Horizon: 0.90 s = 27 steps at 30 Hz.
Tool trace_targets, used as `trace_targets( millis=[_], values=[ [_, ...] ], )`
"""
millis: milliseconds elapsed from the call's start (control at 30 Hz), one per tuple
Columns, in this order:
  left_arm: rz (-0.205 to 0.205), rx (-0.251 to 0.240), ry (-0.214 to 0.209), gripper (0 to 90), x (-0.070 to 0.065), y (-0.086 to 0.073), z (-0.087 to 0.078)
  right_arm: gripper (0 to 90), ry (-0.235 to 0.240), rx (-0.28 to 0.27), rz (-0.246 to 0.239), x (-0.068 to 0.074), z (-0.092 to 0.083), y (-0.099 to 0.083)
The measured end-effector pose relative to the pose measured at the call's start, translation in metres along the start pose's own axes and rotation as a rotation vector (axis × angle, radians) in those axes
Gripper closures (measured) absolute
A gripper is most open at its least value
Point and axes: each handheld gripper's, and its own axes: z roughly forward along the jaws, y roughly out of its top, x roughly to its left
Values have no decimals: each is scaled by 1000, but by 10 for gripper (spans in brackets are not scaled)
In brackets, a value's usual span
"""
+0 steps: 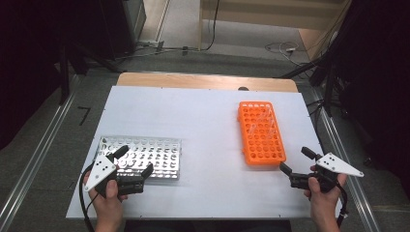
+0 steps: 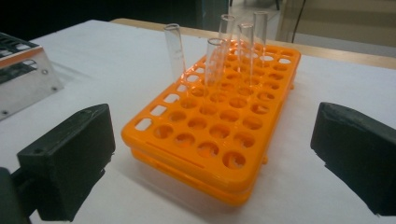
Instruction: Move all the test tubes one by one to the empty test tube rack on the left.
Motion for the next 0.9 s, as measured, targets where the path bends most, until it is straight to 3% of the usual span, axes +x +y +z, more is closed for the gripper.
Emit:
trace_targets(
  millis=[267, 300, 367, 433, 467, 567, 600, 633, 700, 733, 900],
  values=[
    [2, 6, -12, 0, -2, 0, 3, 1, 44, 7, 21, 2, 3, 10],
    [2, 5, -12, 0, -3, 0, 3, 60, 26, 10, 30, 3, 5, 13],
    [1, 5, -13, 0, -3, 0, 3, 90, 46, 15, 38, 3, 7, 15],
    [0, 8, -13, 0, -4, 0, 3, 206, 23, 22, 39, 6, 11, 18],
    [0, 9, -14, 0, -4, 0, 3, 206, 23, 22, 39, 6, 11, 18],
    [-1, 11, -15, 0, -4, 0, 4, 342, 5, 63, 46, 8, 24, 21],
    [-3, 11, -15, 0, -4, -1, 4, 342, 5, 63, 46, 8, 24, 21],
    [-4, 12, -14, 0, -4, -1, 4, 421, -3, 97, 52, 9, 33, 22],
    [-7, 11, -15, 0, -4, -1, 4, 450, 1, 101, 55, 8, 36, 21],
    [-7, 10, -14, 0, -4, -1, 4, 503, -21, 122, 78, 6, 45, 21],
    [-10, 11, -13, 0, -3, -1, 4, 563, -34, 163, 88, 4, 63, 20]
  ],
)
